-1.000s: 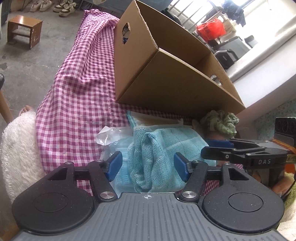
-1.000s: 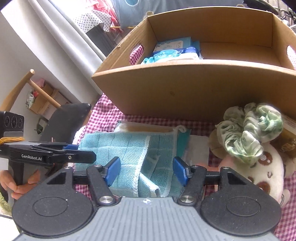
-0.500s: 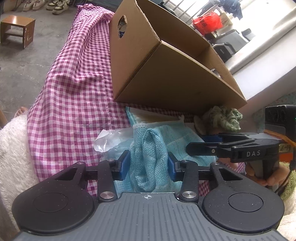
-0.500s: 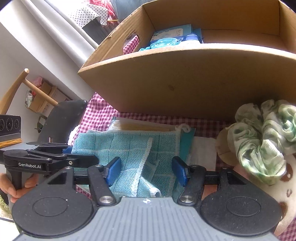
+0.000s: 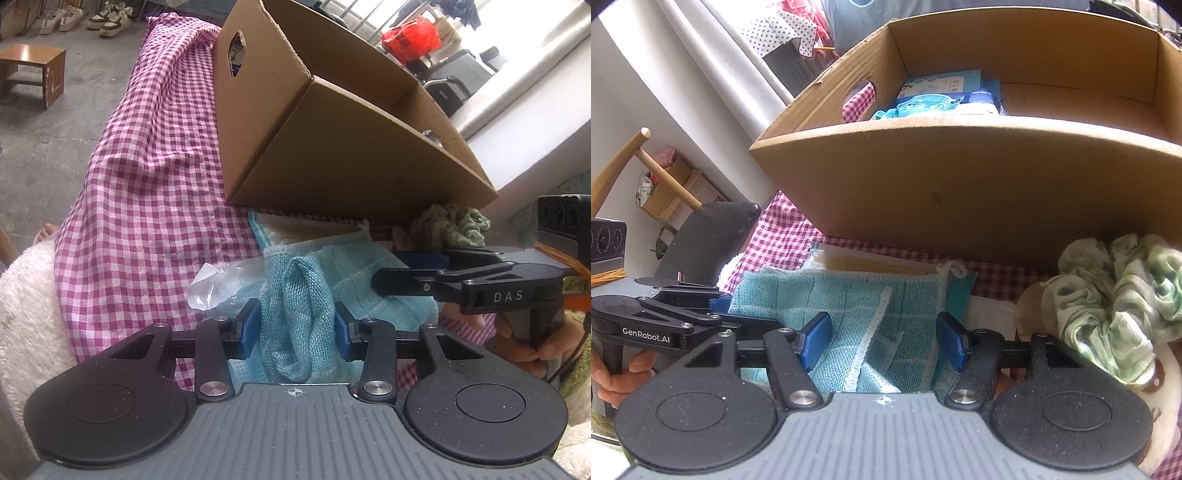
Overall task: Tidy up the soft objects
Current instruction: 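Grasp the blue towel with the right gripper while the left gripper holds it, then carry the blue towel with both grippers into the cardboard box and release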
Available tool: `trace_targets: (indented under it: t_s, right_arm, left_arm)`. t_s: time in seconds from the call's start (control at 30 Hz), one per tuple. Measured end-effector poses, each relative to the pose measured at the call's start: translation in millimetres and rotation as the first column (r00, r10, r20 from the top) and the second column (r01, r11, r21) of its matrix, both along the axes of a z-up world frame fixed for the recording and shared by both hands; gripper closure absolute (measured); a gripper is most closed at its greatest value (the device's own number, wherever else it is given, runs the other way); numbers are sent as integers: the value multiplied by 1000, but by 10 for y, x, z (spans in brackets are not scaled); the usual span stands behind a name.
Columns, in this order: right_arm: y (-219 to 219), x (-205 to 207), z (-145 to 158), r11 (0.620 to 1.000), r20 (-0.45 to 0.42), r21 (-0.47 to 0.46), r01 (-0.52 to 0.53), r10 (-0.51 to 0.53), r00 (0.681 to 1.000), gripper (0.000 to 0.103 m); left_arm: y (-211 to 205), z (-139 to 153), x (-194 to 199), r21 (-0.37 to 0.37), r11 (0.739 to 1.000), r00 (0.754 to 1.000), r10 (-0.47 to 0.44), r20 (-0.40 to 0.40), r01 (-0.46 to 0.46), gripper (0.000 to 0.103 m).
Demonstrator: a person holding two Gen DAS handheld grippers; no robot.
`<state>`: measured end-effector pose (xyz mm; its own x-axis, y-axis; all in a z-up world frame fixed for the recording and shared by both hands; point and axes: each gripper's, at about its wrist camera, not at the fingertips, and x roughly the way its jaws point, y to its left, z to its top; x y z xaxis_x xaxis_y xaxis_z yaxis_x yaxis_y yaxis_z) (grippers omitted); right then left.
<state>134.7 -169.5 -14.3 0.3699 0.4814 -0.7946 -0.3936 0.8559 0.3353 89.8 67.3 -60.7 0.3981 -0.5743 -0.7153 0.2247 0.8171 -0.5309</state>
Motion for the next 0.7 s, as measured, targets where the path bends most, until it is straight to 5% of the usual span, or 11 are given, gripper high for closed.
trace_targets:
  t_s: [0.27, 0.37, 0.47, 0.53, 0.7]
  right_arm:
    - [44, 8, -69, 999, 21, -8, -44, 44, 999, 28]
    - [60, -18, -81, 997, 8, 12, -75, 74, 997, 50]
    - [87, -66, -84, 996, 19, 8, -86, 86, 996, 57]
    - [68, -86, -87, 996, 12, 37, -80, 80, 997, 76]
    - [26, -198, 33, 995, 48, 74, -73, 70, 996, 86]
  left_arm:
    - [-12, -16, 60, 13, 1000, 1000, -11, -1, 11, 63]
    - [-24, -9, 60, 22, 1000, 1000, -14, 12, 13, 63]
    - [-63, 10, 53, 40, 999, 999, -18, 29, 17, 63]
    - [-101, 22, 44, 57, 998, 999, -22, 41, 19, 66]
    - [-139, 84, -8, 73, 997, 998, -22, 63, 17, 74]
